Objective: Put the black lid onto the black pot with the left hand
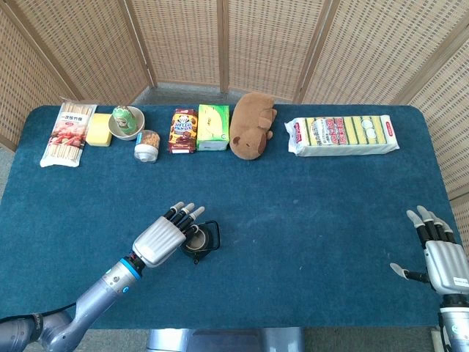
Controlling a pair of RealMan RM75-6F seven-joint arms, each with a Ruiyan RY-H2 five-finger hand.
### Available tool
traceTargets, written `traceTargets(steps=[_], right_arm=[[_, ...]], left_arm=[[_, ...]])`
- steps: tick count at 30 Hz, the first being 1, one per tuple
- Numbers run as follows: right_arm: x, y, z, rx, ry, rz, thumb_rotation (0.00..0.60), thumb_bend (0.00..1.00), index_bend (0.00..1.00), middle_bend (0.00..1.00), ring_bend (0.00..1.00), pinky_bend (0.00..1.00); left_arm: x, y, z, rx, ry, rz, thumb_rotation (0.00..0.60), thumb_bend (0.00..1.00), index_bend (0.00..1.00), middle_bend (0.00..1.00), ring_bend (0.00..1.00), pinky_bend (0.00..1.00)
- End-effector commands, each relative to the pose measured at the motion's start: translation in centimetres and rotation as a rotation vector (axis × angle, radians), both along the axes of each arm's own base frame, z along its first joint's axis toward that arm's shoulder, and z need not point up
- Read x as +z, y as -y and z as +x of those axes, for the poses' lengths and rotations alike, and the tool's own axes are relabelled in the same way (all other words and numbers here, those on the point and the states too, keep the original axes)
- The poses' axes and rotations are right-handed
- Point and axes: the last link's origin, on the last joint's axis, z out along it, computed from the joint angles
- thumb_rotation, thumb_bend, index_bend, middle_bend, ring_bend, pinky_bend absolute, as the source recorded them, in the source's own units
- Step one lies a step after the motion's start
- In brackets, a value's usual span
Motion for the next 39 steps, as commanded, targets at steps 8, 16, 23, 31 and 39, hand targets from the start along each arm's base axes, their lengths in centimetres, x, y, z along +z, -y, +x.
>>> traceTargets(steps=[8, 16, 23, 31, 39], right_arm=[[0.1, 0.0, -0.1, -0.009, 0.001, -0.002, 0.521, 0.0, 0.05, 0.0, 0.03, 0.0], [0.3, 0.1, -0.2, -0.017, 0.008, -0.003, 0.523, 0.0, 0.05, 0.0, 0.03, 0.0], [0.3, 0.0, -0.3, -0.018, 0.009, -0.001, 0.521, 0.0, 0.05, 0.0, 0.03, 0.0], [0.2, 0.1, -0.3, -0.022, 0.005, 0.004, 0.522, 0.0, 0.05, 0.0, 0.03, 0.0], [0.2, 0.1, -0.3, -0.026, 0.003, 0.008, 0.521, 0.0, 0.05, 0.0, 0.03, 0.0]], left_arm=[[-1.5, 0.3, 0.1, -0.006, -0.019, -0.036, 0.6, 0.38, 0.31, 0.0, 0.0, 0.11], [-2.4, 0.3, 0.5, -0.009, -0.025, -0.039, 0.6, 0.38, 0.31, 0.0, 0.0, 0.11], [-2.8, -0.1, 0.6, 0.01, -0.027, -0.028, 0.6, 0.38, 0.31, 0.0, 0.0, 0.11], [-3.0, -0.4, 0.7, 0.025, -0.024, -0.025, 0.6, 0.37, 0.21, 0.0, 0.0, 0.11], [-2.1, -0.4, 0.8, 0.042, -0.015, -0.025, 0.6, 0.29, 0.0, 0.0, 0.0, 0.1]])
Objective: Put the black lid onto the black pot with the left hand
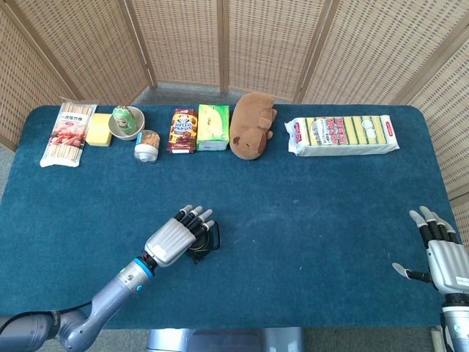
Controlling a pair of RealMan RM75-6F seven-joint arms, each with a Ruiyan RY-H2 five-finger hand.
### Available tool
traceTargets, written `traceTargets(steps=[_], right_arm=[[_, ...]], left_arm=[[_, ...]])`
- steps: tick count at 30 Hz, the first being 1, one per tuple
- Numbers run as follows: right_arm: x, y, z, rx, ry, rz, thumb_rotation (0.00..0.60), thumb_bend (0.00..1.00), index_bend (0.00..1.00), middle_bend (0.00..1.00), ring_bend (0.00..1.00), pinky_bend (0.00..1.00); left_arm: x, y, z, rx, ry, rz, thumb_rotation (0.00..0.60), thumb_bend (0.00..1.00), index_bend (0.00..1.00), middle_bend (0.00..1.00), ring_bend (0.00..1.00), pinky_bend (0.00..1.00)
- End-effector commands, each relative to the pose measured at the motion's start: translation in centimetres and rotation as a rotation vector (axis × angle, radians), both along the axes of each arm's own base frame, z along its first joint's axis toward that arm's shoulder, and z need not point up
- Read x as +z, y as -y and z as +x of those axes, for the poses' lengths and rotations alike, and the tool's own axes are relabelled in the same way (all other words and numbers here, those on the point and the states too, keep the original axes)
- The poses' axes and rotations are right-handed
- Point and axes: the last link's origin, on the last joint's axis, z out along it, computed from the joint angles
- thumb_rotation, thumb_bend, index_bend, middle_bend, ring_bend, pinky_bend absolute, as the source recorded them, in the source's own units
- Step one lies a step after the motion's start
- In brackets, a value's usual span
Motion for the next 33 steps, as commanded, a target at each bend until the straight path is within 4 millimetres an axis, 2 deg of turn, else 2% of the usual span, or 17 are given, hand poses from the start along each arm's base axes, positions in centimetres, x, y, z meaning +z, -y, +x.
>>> traceTargets(steps=[1, 7, 15, 33], right_arm=[[0.0, 0.0, 0.0, 0.0, -0.001, 0.002, 0.521, 0.0, 0.05, 0.0, 0.03, 0.0], [0.0, 0.0, 0.0, -0.003, -0.001, 0.001, 0.522, 0.0, 0.05, 0.0, 0.03, 0.0], [-0.3, 0.0, 0.1, -0.001, -0.004, 0.013, 0.522, 0.0, 0.05, 0.0, 0.04, 0.0], [-0.2, 0.3, -0.3, -0.017, -0.003, 0.016, 0.519, 0.0, 0.05, 0.0, 0.04, 0.0]], left_arm=[[0.4, 0.0, 0.0, 0.006, -0.013, 0.011, 0.6, 0.29, 0.0, 0.0, 0.0, 0.1], [1.2, 0.1, 0.4, 0.023, -0.004, 0.021, 0.6, 0.29, 0.0, 0.0, 0.0, 0.1], [2.6, -0.6, 0.9, 0.027, 0.101, 0.074, 0.6, 0.28, 0.0, 0.0, 0.0, 0.1], [-0.4, -3.5, 3.7, 0.036, 0.096, 0.074, 0.6, 0.28, 0.0, 0.0, 0.0, 0.1]])
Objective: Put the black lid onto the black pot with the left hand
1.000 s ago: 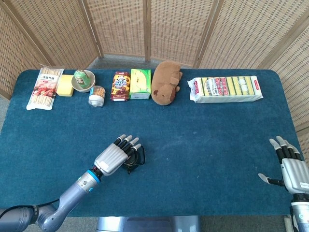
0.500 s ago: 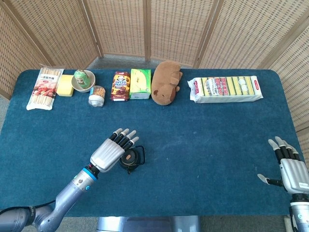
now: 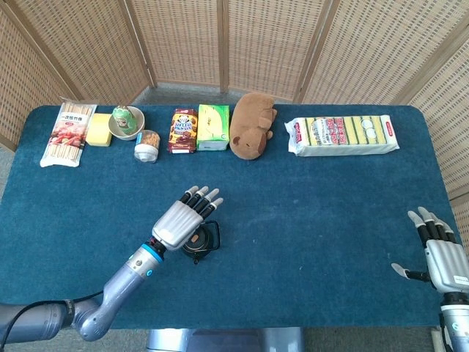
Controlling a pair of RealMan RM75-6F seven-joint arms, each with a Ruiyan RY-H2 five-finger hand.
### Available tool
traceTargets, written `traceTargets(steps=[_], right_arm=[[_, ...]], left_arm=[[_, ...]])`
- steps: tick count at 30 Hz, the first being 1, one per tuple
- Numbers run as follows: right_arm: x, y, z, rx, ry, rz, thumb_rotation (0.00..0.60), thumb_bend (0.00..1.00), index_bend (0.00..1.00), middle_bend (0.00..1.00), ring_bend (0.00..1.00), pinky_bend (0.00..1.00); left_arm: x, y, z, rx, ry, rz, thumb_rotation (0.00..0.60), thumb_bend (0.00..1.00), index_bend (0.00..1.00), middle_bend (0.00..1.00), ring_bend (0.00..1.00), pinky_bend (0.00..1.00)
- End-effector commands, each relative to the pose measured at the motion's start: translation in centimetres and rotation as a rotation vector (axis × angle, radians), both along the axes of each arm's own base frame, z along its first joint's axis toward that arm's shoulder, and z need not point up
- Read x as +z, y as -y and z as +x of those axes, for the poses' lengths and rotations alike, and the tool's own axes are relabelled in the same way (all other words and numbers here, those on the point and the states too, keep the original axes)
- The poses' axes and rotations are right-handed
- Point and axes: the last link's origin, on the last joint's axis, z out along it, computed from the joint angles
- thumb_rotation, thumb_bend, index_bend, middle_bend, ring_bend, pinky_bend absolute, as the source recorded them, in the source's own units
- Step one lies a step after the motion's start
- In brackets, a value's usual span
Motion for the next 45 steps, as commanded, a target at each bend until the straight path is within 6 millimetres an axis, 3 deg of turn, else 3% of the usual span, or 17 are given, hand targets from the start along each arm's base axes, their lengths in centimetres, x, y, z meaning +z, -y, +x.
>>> traceTargets(steps=[1, 12, 30, 42, 45], right_arm=[[0.0, 0.0, 0.0, -0.001, 0.0, 0.0, 0.52, 0.0, 0.05, 0.0, 0.04, 0.0], [-0.2, 0.1, -0.1, -0.005, -0.003, 0.007, 0.522, 0.0, 0.05, 0.0, 0.04, 0.0], [-0.1, 0.1, -0.1, -0.006, -0.001, 0.003, 0.522, 0.0, 0.05, 0.0, 0.04, 0.0], [-0.2, 0.1, -0.1, -0.004, -0.004, 0.008, 0.52, 0.0, 0.05, 0.0, 0.04, 0.0], [-0.2, 0.1, -0.1, -0.005, -0.005, 0.008, 0.52, 0.0, 0.05, 0.0, 0.04, 0.0]], left_arm=[[-0.6, -0.5, 0.5, 0.007, -0.01, 0.001, 0.6, 0.28, 0.0, 0.0, 0.0, 0.1], [-1.3, -1.4, 1.2, 0.035, -0.041, 0.012, 0.6, 0.28, 0.0, 0.0, 0.0, 0.1], [-1.0, -1.1, 0.3, 0.09, -0.083, 0.002, 0.6, 0.28, 0.0, 0.0, 0.0, 0.1], [2.3, -1.1, 0.4, 0.076, -0.015, 0.05, 0.6, 0.28, 0.0, 0.0, 0.0, 0.1], [3.9, -1.1, -0.3, 0.091, 0.0, 0.072, 0.6, 0.23, 0.0, 0.0, 0.0, 0.1]])
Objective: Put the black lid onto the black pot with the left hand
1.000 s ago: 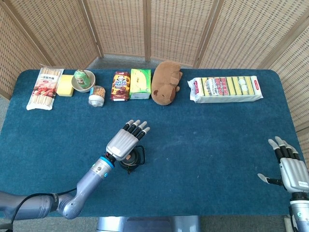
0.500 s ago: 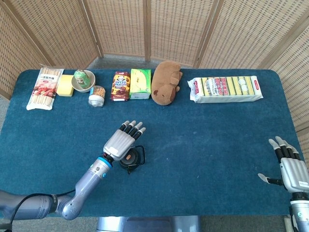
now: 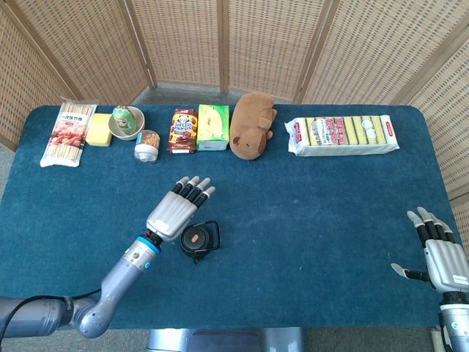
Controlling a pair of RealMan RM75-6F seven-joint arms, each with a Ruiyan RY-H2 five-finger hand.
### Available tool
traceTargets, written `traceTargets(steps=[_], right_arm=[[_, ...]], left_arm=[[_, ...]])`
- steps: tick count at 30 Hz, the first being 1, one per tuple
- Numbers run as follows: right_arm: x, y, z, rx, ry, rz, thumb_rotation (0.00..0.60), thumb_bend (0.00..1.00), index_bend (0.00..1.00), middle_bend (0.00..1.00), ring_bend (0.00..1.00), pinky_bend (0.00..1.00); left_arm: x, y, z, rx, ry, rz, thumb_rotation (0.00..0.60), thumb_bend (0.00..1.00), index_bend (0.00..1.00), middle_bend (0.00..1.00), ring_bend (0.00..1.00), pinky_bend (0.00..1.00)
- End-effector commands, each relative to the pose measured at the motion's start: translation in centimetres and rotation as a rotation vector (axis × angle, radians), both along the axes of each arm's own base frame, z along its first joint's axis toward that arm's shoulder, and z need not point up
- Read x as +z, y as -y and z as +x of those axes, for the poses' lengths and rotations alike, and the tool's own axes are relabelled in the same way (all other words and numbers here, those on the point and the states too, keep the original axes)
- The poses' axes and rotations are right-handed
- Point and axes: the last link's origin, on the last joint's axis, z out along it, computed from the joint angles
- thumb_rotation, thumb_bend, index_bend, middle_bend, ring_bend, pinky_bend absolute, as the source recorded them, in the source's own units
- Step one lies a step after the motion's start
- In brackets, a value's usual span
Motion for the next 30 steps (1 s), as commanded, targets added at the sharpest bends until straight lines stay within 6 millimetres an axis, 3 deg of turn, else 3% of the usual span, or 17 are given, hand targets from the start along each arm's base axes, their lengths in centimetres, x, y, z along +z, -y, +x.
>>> traceTargets(steps=[1, 5, 12, 17, 25, 30], right_arm=[[0.0, 0.0, 0.0, 0.0, -0.001, 0.0, 0.519, 0.0, 0.05, 0.0, 0.04, 0.0], [0.0, 0.0, 0.1, 0.003, -0.002, 0.002, 0.521, 0.0, 0.05, 0.0, 0.04, 0.0], [-0.2, -0.1, 0.3, 0.015, -0.008, 0.001, 0.522, 0.0, 0.05, 0.0, 0.04, 0.0], [-0.1, 0.0, 0.6, 0.05, -0.032, -0.028, 0.52, 0.0, 0.05, 0.0, 0.03, 0.0], [0.1, 0.0, 0.8, 0.076, -0.048, -0.073, 0.517, 0.0, 0.05, 0.0, 0.03, 0.0], [0.3, -0.1, 0.9, 0.089, -0.052, -0.103, 0.524, 0.0, 0.05, 0.0, 0.03, 0.0]], left_arm=[[2.2, 0.0, -1.1, 0.022, 0.014, 0.037, 0.6, 0.2, 0.0, 0.0, 0.0, 0.1], [5.3, 0.3, -3.4, 0.053, -0.024, 0.104, 0.6, 0.09, 0.0, 0.0, 0.0, 0.1], [10.8, 2.3, -8.7, 0.146, -0.032, 0.21, 0.6, 0.08, 0.0, 0.0, 0.0, 0.09], [14.1, 5.3, -13.6, 0.226, 0.013, 0.257, 0.6, 0.07, 0.0, 0.0, 0.0, 0.09], [15.5, 10.8, -20.2, 0.374, 0.14, 0.276, 0.6, 0.07, 0.0, 0.0, 0.0, 0.09], [15.3, 12.7, -21.9, 0.409, 0.2, 0.299, 0.6, 0.07, 0.0, 0.0, 0.0, 0.09]])
